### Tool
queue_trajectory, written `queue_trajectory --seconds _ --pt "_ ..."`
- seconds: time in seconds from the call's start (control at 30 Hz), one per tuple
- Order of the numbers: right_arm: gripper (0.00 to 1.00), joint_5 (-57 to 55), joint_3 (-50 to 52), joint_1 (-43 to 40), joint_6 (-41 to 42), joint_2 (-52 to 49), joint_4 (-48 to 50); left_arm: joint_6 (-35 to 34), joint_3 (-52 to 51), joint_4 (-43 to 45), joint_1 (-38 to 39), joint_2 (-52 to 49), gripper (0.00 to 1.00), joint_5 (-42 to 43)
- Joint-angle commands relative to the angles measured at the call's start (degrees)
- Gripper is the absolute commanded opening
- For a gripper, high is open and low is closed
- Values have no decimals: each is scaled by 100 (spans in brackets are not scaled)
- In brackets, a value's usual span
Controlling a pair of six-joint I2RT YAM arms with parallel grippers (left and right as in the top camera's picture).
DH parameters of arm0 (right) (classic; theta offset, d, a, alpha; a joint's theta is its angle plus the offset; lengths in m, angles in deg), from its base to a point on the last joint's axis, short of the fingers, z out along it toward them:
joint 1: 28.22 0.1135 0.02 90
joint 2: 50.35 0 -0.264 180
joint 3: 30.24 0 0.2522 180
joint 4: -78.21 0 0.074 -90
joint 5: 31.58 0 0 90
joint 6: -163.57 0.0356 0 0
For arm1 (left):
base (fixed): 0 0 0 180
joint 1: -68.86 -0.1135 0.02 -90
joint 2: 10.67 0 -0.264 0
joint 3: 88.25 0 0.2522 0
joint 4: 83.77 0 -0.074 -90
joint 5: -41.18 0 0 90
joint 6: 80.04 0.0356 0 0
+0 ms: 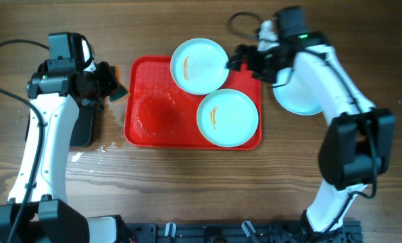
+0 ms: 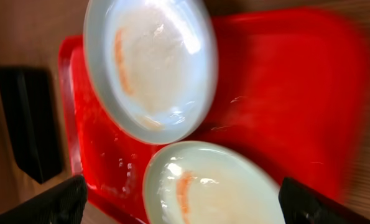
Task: Clean dirty plates on tray and stack at the side
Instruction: 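Carry the plate right and set it on the table beside the tray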
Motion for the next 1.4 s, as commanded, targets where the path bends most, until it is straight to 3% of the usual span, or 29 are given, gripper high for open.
queue_trajectory --seconds 0.0,0.13,0.33,0.47,0.67,0.8,1.07,1.37 --pt "97 -2273 -13 675 807 -63 562 131 -50 20 11 0 4 63" --pt "96 -2756 -13 876 1244 -492 1161 133 -50 20 11 0 4 61" --pt "54 -2734 -13 868 1003 -1248 1561 133 -50 17 11 -2 4 61" --pt "52 -2625 -13 866 1008 -1432 1687 133 -50 20 11 -2 4 61" --pt "20 -2426 -26 866 1034 -1429 1696 133 -50 17 11 -2 4 61" --pt "4 -1867 -197 863 1021 -1429 1770 131 -50 17 11 -2 4 63" --pt "4 -232 -542 887 1121 -1397 1875 131 -50 20 11 -2 4 63" --pt "4 -807 -555 1716 1537 -1397 949 131 -50 17 11 -2 4 61"
